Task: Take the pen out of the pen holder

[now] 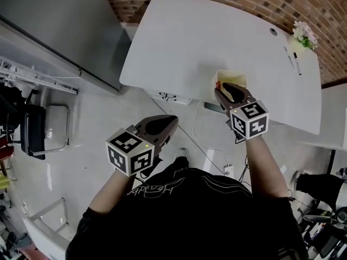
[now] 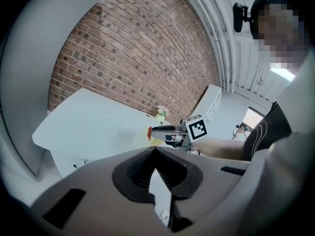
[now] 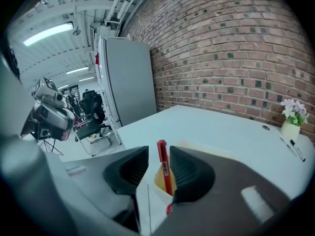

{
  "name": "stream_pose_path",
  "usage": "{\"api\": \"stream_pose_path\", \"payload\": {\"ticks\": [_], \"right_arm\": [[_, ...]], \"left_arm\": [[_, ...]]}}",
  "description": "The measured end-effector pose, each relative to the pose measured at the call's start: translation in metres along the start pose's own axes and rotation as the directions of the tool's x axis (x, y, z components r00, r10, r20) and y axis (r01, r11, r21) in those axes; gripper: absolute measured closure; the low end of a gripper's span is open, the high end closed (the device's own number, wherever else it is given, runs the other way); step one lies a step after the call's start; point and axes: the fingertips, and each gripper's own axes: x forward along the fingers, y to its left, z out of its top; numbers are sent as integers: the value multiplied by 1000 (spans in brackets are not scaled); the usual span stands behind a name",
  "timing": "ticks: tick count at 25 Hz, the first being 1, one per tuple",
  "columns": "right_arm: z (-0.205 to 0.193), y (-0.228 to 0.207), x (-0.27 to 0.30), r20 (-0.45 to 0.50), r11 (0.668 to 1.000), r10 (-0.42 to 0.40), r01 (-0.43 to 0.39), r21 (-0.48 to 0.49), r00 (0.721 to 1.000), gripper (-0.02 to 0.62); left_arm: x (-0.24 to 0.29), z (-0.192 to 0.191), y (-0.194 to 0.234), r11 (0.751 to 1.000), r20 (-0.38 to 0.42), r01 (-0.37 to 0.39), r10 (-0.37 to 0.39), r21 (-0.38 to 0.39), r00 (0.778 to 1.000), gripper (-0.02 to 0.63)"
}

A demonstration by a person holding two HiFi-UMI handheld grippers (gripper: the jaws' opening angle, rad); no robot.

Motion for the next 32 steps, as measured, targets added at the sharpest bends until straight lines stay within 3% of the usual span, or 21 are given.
{"api": "stream_pose_path", "payload": {"ticks": [32], "right_arm": [[-5, -12, 14, 22, 997, -81, 81, 4, 996, 535]], "left_arm": [[-10, -1, 27, 997, 14, -46, 47, -56, 999, 603]]}}
